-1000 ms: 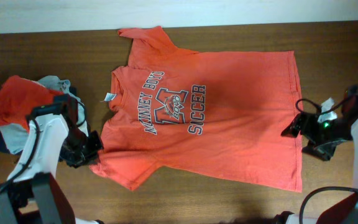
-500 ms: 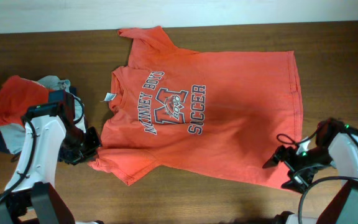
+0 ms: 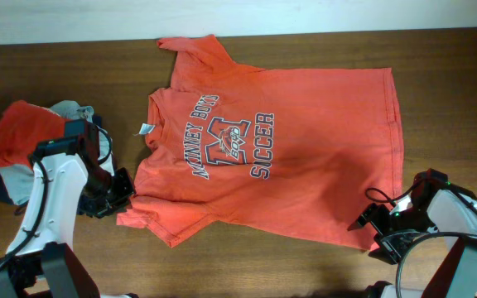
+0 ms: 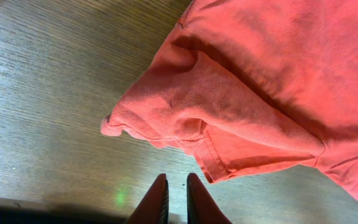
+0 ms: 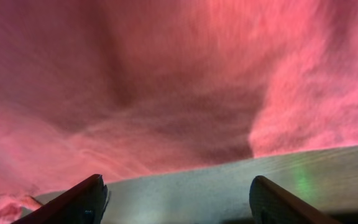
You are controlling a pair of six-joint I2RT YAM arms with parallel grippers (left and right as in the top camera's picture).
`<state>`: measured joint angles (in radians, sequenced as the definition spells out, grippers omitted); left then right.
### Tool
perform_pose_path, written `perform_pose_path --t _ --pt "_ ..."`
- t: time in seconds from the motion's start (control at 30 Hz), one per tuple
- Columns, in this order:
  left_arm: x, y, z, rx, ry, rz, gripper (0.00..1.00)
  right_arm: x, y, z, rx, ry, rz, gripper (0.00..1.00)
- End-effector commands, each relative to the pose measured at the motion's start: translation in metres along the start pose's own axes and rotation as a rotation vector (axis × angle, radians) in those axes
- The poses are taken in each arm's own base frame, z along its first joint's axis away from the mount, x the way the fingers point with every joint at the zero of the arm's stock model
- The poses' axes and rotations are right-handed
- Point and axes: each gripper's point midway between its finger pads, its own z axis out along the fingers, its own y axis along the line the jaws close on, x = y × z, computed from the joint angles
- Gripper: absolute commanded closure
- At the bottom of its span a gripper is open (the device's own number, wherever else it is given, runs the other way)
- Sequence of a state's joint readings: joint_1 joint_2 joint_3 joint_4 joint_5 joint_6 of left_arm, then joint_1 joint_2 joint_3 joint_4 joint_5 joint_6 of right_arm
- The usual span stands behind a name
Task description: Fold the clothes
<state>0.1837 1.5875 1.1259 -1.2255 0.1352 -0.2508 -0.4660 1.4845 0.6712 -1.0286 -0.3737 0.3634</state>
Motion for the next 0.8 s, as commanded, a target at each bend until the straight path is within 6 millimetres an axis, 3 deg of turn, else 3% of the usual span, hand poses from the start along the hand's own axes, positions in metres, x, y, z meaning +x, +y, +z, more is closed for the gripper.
perform_pose_path --t 0.0,0.13,0.23,0.3,0.57,0.77 --pt "-0.005 -0.003 -0.007 0.016 -0.035 0.024 0.87 -0.016 0.009 -0.022 -0.005 -0.096 -0.01 0.21" --pt "-0.007 -0.004 -0.007 0.018 -0.043 0.025 0.85 -0.024 0.013 -0.051 0.032 -0.177 -0.026 0.21" --pt "-0.008 -0.004 -0.007 0.019 -0.047 0.026 0.85 -0.031 -0.005 -0.071 0.153 -0.256 0.02 0.13" --pt "-0.009 -0.004 -0.007 0.02 -0.05 0.026 0.85 -0.03 -0.015 -0.073 0.202 -0.27 0.053 0.1" --pt "-0.014 -0.005 -0.007 0.025 -0.07 0.029 0.84 -0.023 -0.038 -0.056 0.273 -0.263 0.199 0.06" --pt "-0.017 -0.006 -0.008 0.027 -0.084 0.053 0.84 -0.011 -0.033 -0.025 0.186 -0.19 0.214 0.14"
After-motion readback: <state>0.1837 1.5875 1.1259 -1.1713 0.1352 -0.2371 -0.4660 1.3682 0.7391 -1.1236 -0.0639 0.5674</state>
